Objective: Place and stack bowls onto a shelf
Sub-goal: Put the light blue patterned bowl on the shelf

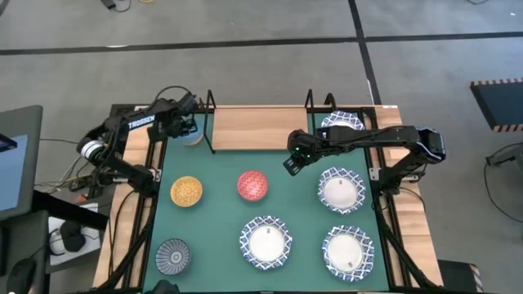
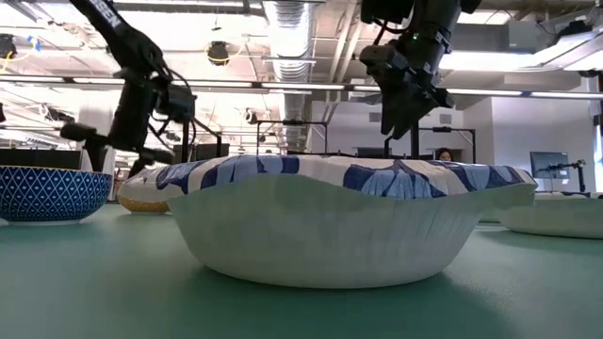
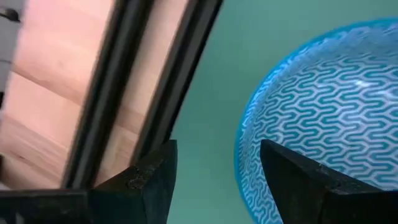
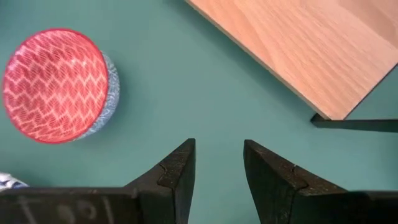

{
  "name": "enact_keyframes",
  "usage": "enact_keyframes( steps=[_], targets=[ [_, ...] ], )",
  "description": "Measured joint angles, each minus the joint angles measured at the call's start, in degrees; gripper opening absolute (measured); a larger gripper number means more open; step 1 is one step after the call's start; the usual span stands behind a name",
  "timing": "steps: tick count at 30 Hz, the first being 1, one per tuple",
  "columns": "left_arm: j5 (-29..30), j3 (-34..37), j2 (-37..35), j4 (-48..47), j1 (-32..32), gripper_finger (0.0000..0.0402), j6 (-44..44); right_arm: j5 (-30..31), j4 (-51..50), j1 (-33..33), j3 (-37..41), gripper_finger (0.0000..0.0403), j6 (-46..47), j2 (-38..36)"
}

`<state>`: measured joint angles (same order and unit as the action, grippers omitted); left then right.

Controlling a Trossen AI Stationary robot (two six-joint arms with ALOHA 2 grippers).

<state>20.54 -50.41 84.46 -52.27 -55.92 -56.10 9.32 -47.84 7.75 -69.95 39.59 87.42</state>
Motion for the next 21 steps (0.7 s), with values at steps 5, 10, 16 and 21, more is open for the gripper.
enact_keyframes(
  steps=[5, 10, 16, 21],
  targets=[
    [-0.10, 0.07, 2.68, 1.52, -0.23, 0.0215, 0.40, 0.11, -0.19, -0.02, 0.04, 0.0162, -1.51, 0.02],
    [-0.55, 0.04, 5.99, 4.44, -0.24, 0.0195, 3.56, 0.27, 0.00, 0.05, 0.04, 0.0162, -3.64, 0.02],
    [-0.68, -0.15, 7.99, 4.08, 0.02, 0.0106, 4.39, 0.08, -0.20, 0.22, 0.04, 0.0162, -5.34, 0.02],
    [-0.86, -0.34, 6.73, 3.15, 0.01, 0.0037, 5.83, -0.15, -1.38, 0.17, 0.04, 0.0162, -5.55, 0.02]
  ],
)
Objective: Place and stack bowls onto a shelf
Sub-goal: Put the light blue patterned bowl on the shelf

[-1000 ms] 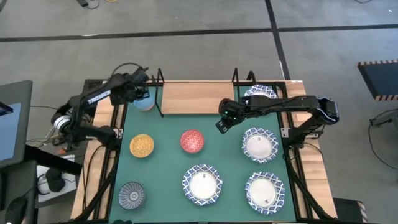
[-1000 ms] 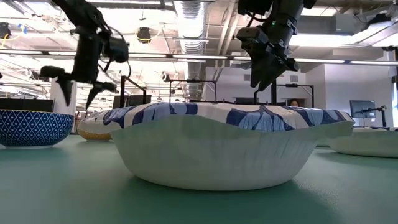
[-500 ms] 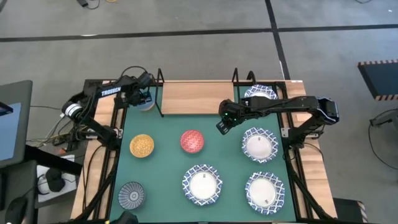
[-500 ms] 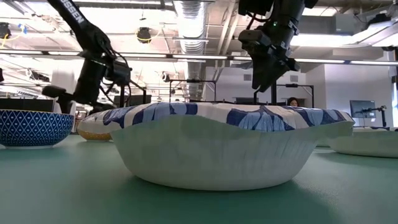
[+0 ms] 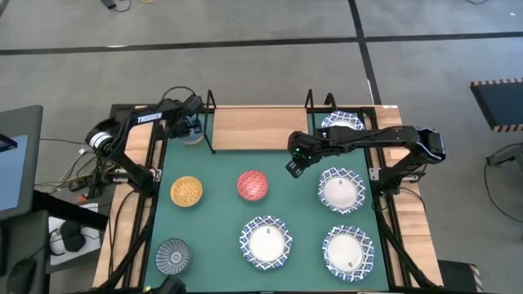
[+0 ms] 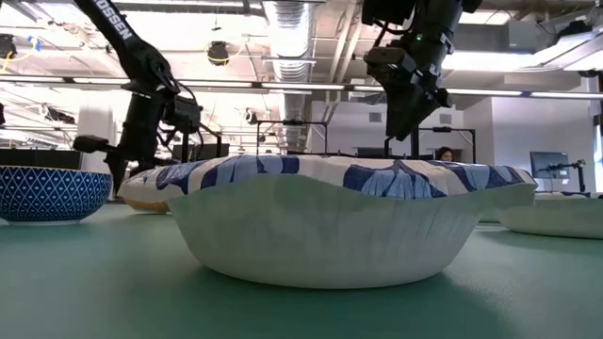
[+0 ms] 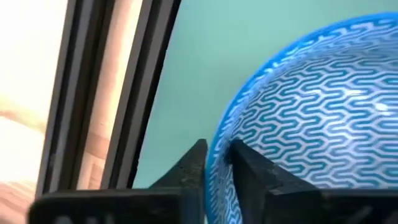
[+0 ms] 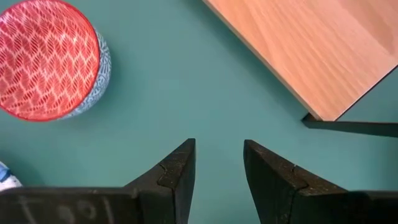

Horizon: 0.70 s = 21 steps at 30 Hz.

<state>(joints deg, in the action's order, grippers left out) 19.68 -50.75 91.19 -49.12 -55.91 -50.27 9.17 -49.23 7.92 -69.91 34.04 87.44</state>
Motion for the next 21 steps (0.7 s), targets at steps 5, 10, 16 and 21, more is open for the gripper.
enact_keyframes(
  steps=[5, 10, 16, 21],
  targets=[
    [1.33, 0.42, -3.15, -0.44, 0.56, 0.0024, 0.29, 0.00, 0.01, 0.02, 0.00, 0.0162, -0.02, 0.00],
    [5.06, 0.54, -11.73, -3.66, 1.66, 0.0019, 0.22, -0.02, 0.01, -0.09, 0.00, 0.0162, -0.02, -0.02],
    [6.70, 0.44, -26.53, -3.59, 3.28, 0.0005, 0.42, -0.04, 0.17, -0.17, -0.02, 0.0162, 0.21, -0.02],
    [7.49, 0.49, -38.77, 5.54, 5.98, 0.0005, 7.64, -0.05, 0.42, -0.40, -0.02, 0.0162, 0.35, -0.02]
  ],
)
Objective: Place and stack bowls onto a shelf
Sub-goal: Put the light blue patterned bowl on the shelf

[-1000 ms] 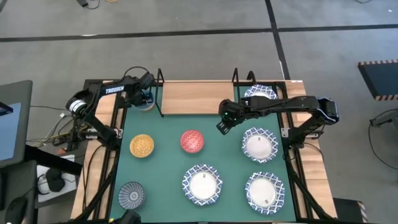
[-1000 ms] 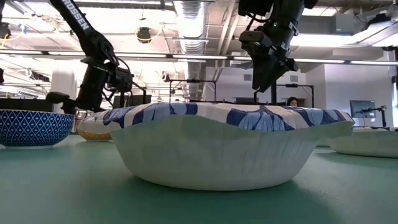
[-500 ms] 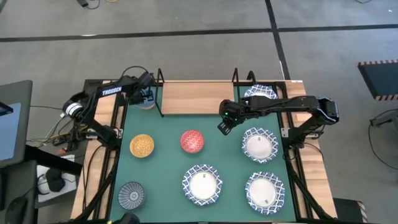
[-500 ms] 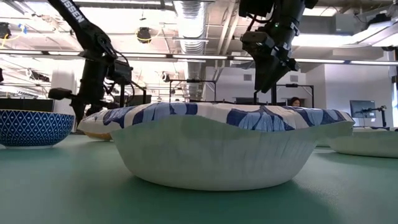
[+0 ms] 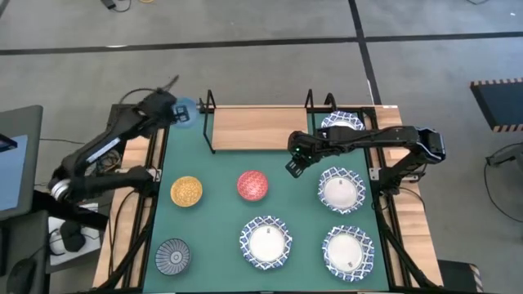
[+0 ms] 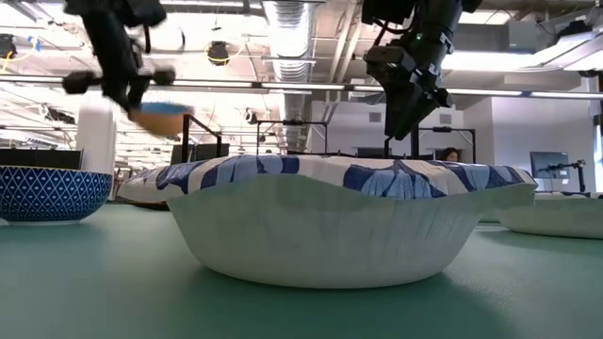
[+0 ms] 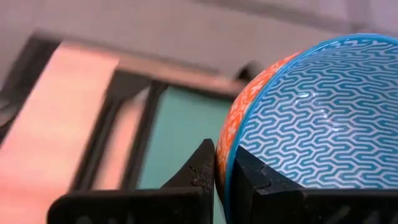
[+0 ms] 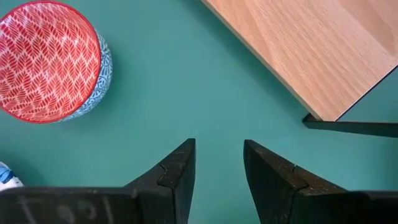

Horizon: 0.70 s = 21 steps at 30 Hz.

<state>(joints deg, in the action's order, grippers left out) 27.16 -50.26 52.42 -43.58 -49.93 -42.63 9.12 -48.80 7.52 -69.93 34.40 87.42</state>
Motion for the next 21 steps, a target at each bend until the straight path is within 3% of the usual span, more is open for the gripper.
enact_keyframes(
  steps=[5, 10, 14, 21],
  targets=[
    [-5.93, -0.02, -7.79, 15.32, 4.06, 0.0005, 9.47, -0.26, -0.02, -0.03, -0.02, 0.0162, -0.40, 0.00],
    [-10.87, -0.09, -8.75, 28.81, 9.79, 0.0005, 14.95, -0.67, -0.54, 0.27, -0.48, 0.0162, -1.59, 0.00],
    [-10.90, -0.21, -5.47, 35.76, 14.17, 0.0005, 17.52, -1.86, -0.90, 0.56, -2.04, 0.0162, -1.88, 0.00],
    [-9.23, -6.47, 7.34, 34.05, 17.48, 0.0005, 19.97, -1.80, -1.90, 0.85, -4.35, 0.0162, -1.91, -2.33]
  ],
)
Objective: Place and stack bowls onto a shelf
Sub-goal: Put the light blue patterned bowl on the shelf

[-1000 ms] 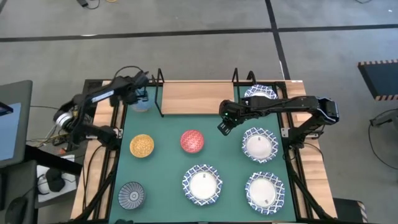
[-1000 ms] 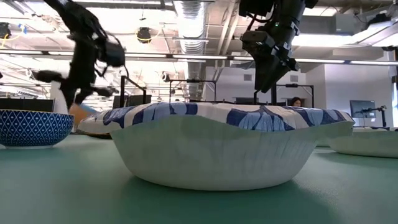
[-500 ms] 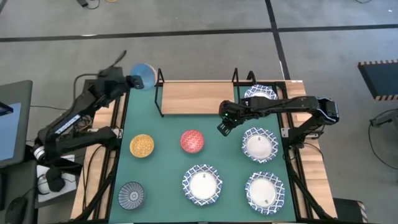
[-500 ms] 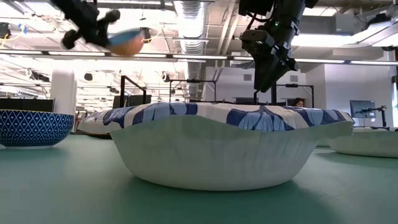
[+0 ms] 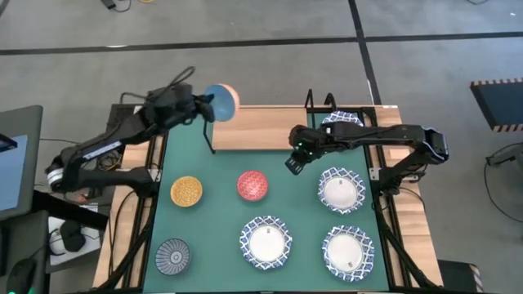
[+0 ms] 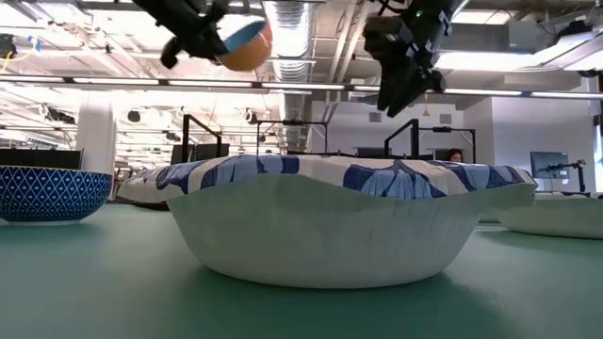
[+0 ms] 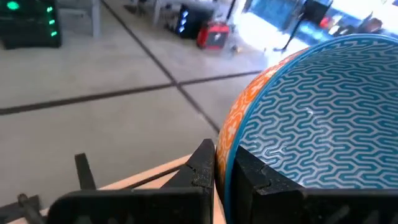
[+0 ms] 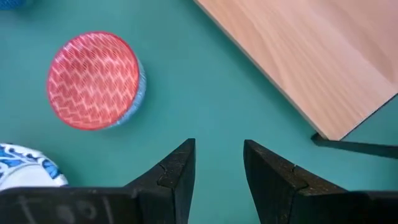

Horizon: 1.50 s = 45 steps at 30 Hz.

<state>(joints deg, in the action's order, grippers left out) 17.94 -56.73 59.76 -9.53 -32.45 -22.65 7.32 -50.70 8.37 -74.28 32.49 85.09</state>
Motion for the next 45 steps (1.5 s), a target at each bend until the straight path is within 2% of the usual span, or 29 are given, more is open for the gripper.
enact_keyframes(
  steps=[3, 8, 13, 18, 22, 28, 34, 39, 45],
  targets=[
    [1.23, -5.87, 6.92, -5.56, -0.36, 0.0005, 0.80, 0.41, -0.60, 0.33, -0.33, 0.0162, 0.36, -1.64],
    [1.01, -17.89, 20.02, -20.38, -2.05, 0.0005, 4.73, 4.39, -2.54, 0.42, -0.37, 0.0162, 3.19, -4.73],
    [-3.24, -28.01, 32.24, -31.78, -3.66, 0.0004, 9.33, 7.18, -3.93, 0.32, -0.37, 0.0162, 6.01, -7.03],
    [-4.64, -35.51, 42.77, -41.11, -4.89, 0.0004, 13.83, 9.04, -5.71, -0.72, -0.37, 0.0162, 9.22, -7.27],
    [-5.10, -37.66, 48.32, -44.30, -5.72, 0.0004, 17.17, 10.22, -7.13, -2.34, -0.35, 0.0162, 11.16, -7.08],
    [-4.83, -37.79, 50.93, -45.50, -6.15, 0.0004, 19.15, 13.51, -9.36, -4.31, -0.35, 0.0162, 14.55, -7.05],
    [-4.06, -37.79, 50.96, -44.66, -6.76, 0.0011, 20.68, 13.82, -9.55, -4.54, -0.35, 0.0162, 15.15, -7.03],
    [-0.69, -37.05, 50.96, -44.48, -7.47, 0.0051, 19.42, 14.66, -9.50, -4.51, -0.35, 0.0162, 15.26, -7.04],
    [-2.04, -36.98, 50.96, -44.39, -7.85, 0.0109, 19.02, 14.93, -9.48, -4.51, -0.35, 0.0162, 15.26, -7.05]
  ],
)
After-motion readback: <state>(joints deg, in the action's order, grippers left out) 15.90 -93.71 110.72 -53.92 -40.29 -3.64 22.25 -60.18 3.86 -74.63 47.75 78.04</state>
